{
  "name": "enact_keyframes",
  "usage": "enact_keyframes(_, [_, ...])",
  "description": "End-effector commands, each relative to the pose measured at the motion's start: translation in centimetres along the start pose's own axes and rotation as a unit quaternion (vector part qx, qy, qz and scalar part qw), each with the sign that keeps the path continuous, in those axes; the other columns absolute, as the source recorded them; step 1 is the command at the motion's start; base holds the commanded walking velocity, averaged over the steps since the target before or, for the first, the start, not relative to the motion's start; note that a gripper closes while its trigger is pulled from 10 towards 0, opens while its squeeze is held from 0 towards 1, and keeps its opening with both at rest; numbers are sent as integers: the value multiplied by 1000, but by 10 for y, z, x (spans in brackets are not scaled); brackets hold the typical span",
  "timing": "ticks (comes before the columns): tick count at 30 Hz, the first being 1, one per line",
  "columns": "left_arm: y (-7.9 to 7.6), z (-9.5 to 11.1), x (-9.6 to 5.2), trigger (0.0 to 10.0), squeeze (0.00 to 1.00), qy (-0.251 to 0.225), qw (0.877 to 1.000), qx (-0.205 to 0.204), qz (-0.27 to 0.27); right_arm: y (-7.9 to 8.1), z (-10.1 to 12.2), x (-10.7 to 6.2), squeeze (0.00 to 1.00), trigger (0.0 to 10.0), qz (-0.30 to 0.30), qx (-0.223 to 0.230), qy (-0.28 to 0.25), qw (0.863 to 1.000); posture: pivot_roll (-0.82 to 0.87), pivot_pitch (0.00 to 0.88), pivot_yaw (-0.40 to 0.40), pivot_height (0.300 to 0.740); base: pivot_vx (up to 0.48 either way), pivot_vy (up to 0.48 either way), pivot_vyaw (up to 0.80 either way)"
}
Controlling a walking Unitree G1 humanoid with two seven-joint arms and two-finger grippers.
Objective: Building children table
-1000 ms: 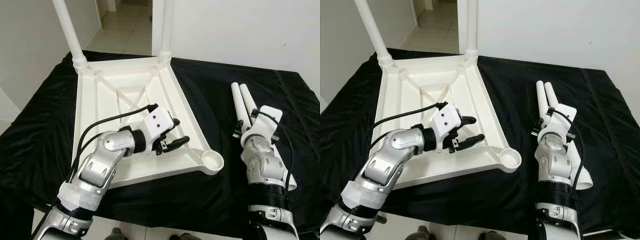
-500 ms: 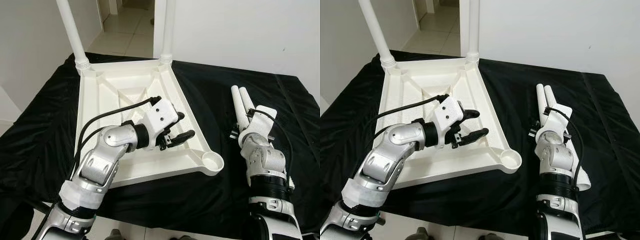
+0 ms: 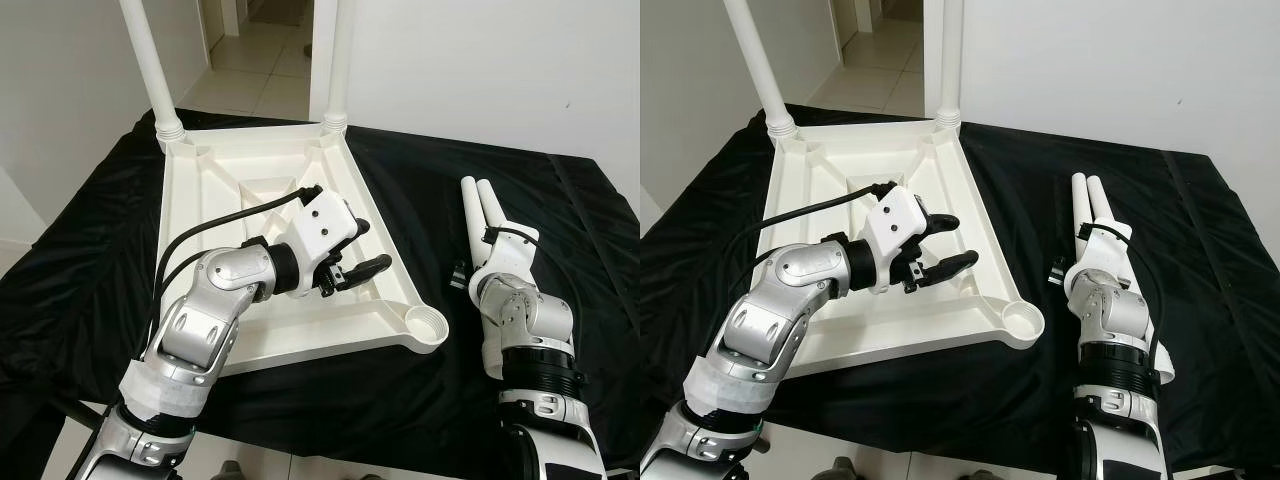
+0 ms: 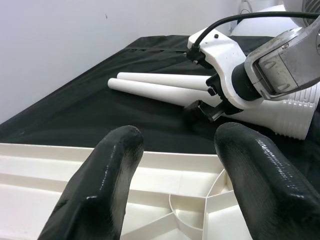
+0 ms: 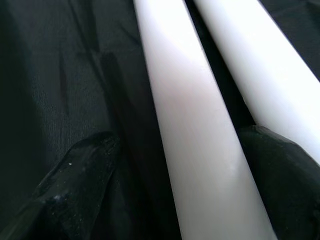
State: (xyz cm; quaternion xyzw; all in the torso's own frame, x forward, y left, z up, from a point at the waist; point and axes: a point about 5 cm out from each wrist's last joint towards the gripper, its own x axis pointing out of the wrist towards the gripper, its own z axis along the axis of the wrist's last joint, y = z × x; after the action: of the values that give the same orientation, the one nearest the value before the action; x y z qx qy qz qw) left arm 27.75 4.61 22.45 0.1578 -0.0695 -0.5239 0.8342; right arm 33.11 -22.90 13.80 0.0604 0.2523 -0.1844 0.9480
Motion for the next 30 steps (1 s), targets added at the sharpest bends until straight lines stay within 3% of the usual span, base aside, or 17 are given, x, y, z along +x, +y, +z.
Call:
enact_keyframes(1, [9, 10, 0, 10000, 0, -10, 997, 13, 72, 2, -20, 4, 0, 10000, 15, -7, 57, 998, 85, 7, -33, 740, 0, 0, 0])
enact_keyframes(5, [10, 12, 1, 10000, 0, -13, 997, 12, 76, 2, -25, 5, 0, 10000, 21, -12, 80, 997, 83, 12, -33, 740, 0, 0, 0])
enact_keyframes(6, [10, 12, 1, 10000, 0, -14, 997, 12, 77, 2, -28, 5, 0, 5098, 24, -15, 93, 995, 81, 18, -36, 740, 0, 0, 0])
enact_keyframes(7, [11, 13, 1, 10000, 0, -14, 997, 13, 79, 2, -31, 5, 0, 2824, 26, -20, 105, 994, 78, 22, -39, 740, 0, 0, 0])
enact_keyframes(8, [11, 13, 1, 10000, 0, -14, 997, 13, 79, 2, -31, 5, 0, 2824, 26, -20, 105, 994, 78, 22, -39, 740, 0, 0, 0])
enact_keyframes(9, [13, 14, 2, 10000, 0, -15, 996, 15, 81, 3, -34, 5, 0, 0, 28, -29, 117, 992, 74, 26, -43, 740, 0, 0, 0])
enact_keyframes(21, [19, 16, 8, 10000, 0, -17, 996, 15, 89, 7, -34, 5, 0, 0, 45, -53, 127, 989, 72, 40, -51, 740, 0, 0, 0])
enact_keyframes(28, [21, 19, 13, 10000, 0, -22, 995, 9, 93, 24, 7, 3, 0, 0, 78, -80, 30, 993, 80, 39, -38, 740, 0, 0, 0])
enact_keyframes(29, [21, 19, 14, 10000, 0, -22, 995, 5, 93, 26, 15, 2, 0, 10000, 86, -79, 11, 993, 81, 34, -35, 740, 0, 0, 0])
enact_keyframes(30, [21, 19, 14, 10000, 0, -22, 995, 5, 93, 26, 15, 2, 0, 10000, 86, -79, 11, 993, 81, 34, -35, 740, 0, 0, 0])
